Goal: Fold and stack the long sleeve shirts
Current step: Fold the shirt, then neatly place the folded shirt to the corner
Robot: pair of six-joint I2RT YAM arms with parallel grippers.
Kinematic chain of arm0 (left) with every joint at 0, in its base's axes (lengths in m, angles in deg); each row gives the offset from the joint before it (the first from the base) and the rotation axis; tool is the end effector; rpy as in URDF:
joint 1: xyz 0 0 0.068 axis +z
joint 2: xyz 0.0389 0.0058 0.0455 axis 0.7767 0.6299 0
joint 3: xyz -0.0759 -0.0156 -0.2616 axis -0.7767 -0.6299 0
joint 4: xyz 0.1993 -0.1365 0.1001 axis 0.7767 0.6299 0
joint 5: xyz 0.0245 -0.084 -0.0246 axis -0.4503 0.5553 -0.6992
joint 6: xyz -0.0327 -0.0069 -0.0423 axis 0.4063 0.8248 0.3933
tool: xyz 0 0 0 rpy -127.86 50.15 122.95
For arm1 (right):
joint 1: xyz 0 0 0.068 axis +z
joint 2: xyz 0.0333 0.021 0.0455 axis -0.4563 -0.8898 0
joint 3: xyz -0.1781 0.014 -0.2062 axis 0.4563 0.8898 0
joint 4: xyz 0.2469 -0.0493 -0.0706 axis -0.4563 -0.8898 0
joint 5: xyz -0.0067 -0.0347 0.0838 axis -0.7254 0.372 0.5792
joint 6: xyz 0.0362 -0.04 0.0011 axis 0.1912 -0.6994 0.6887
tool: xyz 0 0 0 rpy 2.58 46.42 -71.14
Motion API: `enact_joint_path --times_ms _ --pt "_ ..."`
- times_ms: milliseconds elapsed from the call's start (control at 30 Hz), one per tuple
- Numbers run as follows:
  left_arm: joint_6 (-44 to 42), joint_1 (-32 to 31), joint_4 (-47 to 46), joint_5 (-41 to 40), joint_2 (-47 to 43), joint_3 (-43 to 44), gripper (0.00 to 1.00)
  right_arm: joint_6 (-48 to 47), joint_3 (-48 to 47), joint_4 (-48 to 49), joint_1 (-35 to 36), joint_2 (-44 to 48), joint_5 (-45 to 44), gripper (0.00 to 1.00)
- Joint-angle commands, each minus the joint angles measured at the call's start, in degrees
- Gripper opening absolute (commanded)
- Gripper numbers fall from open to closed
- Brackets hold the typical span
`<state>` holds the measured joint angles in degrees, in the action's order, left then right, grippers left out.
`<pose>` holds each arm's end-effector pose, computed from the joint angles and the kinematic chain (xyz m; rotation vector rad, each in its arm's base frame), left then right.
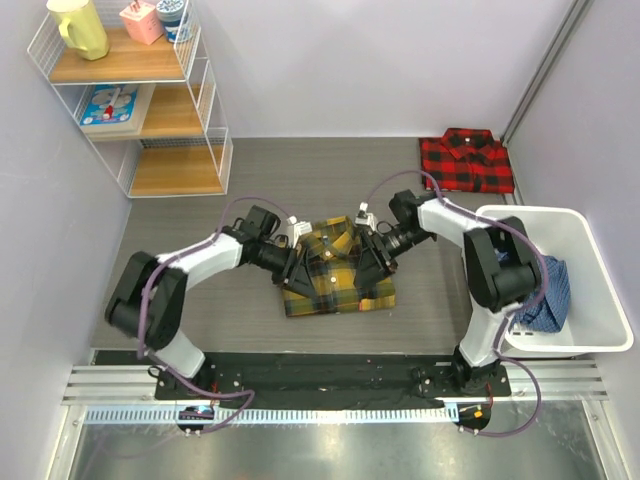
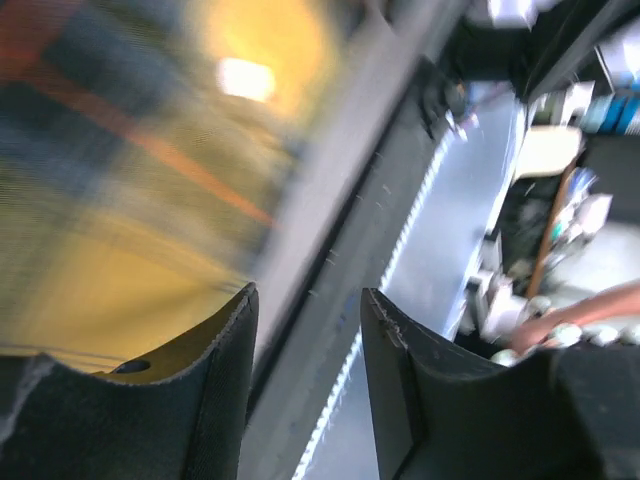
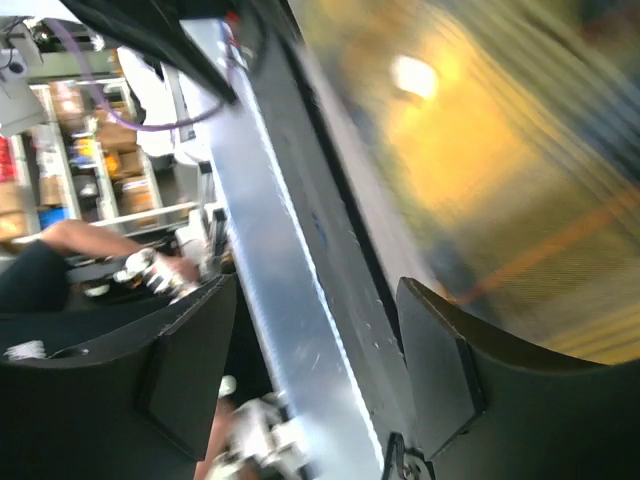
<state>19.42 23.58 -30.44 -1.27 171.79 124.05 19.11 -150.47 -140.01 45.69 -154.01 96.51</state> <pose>0.2446 -0.1597 0.1895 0.6752 2.5692 -1.5155 0.2903 0.1311 0.1961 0.7886 -2.5304 -1.6616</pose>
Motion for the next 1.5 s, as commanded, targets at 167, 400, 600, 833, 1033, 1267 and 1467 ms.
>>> enact_joint_path --times_ms 167,400,600,833,1033,1267,1467 --pt "2.5 14.3 -1.5 -4.3 18.8 11.0 0.45 -3.0 -7.7 4.1 -6.1 -17.8 -9.0 0.68" --pt "-4.3 10.2 3.6 6.5 5.5 10.8 0.47 4.8 -4.7 -0.2 -4.9 -5.2 4.4 0.68" --pt "8.0 -4.5 -6.0 3.9 -4.0 1.7 0.49 23.2 10.6 23.6 2.7 6.2 2.1 0.68" --pt "11.2 1.5 -16.8 1.3 8.2 -3.5 0.46 19.9 7.6 25.5 1.0 -8.0 -0.4 0.65" --pt "1.1 10.1 -4.9 0.2 22.7 2.2 0.43 8.3 -0.1 14.1 -3.2 -21.3 -3.6 0.63" --pt "-4.7 15.6 4.0 0.6 15.0 6.2 0.45 22.3 -8.8 20.5 -1.8 -13.3 0.3 0.64" --pt "-15.5 6.5 8.6 -23.4 2.5 18.6 0.52 34.4 -4.2 30.2 -6.6 -0.6 -10.8 0.65"
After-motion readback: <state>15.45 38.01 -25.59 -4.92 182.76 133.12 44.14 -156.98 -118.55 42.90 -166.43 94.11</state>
